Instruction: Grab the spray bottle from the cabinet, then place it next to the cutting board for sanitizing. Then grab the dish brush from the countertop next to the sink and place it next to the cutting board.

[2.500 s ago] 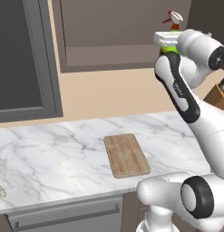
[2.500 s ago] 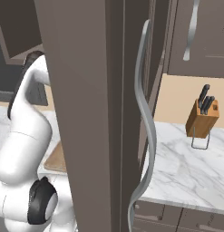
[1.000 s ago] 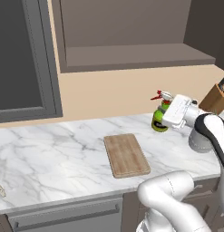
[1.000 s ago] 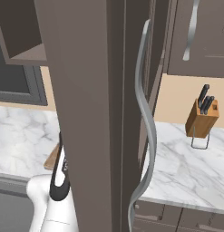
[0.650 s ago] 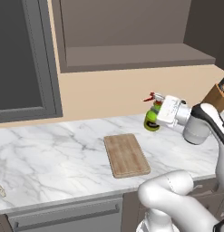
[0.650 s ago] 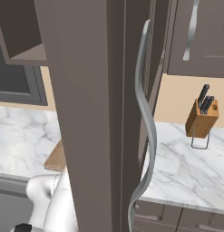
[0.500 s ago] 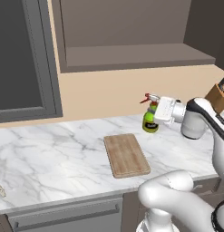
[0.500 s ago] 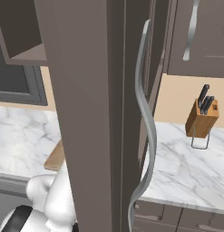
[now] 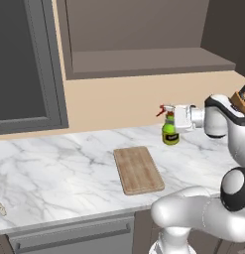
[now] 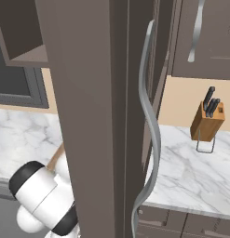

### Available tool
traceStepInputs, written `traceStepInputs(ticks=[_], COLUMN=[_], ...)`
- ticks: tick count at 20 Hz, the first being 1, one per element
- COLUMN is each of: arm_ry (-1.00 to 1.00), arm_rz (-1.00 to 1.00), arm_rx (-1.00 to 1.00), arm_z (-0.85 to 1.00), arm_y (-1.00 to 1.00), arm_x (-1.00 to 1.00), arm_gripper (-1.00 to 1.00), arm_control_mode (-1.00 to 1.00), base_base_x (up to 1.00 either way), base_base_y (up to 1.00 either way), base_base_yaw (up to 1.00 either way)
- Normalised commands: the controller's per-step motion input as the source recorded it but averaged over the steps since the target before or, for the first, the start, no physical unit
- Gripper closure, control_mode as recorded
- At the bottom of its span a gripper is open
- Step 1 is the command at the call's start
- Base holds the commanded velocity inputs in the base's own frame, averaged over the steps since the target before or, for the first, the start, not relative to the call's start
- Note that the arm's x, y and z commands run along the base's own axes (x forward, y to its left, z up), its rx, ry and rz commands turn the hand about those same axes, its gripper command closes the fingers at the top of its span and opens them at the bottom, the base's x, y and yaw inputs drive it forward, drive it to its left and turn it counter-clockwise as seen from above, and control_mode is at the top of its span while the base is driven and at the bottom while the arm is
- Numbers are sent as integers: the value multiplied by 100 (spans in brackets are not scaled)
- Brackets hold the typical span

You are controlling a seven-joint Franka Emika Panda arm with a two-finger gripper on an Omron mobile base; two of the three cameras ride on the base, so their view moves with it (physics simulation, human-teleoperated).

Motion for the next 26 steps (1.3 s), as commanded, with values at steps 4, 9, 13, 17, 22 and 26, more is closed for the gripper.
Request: traceStepInputs(ticks=[4, 9, 13, 17, 22, 26], arm_ry=[0, 0, -4, -3, 2, 8], arm_rz=[16, 11, 2, 0, 0, 0], arm_rx=[-3, -3, 0, 0, 0, 0], arm_z=[-44, -44, -33, -32, -30, -22], arm_y=[-16, 0, 0, 0, 0, 0], arm_x=[28, 24, 22, 15, 7, 2], arm_gripper=[100, 100, 100, 100, 100, 100], arm_control_mode=[-100, -100, -100, -100, -100, -100], base_base_x=[0, 0, 0, 0, 0, 0], base_base_y=[0, 0, 0, 0, 0, 0], base_base_yaw=[0, 0, 0, 0, 0, 0])
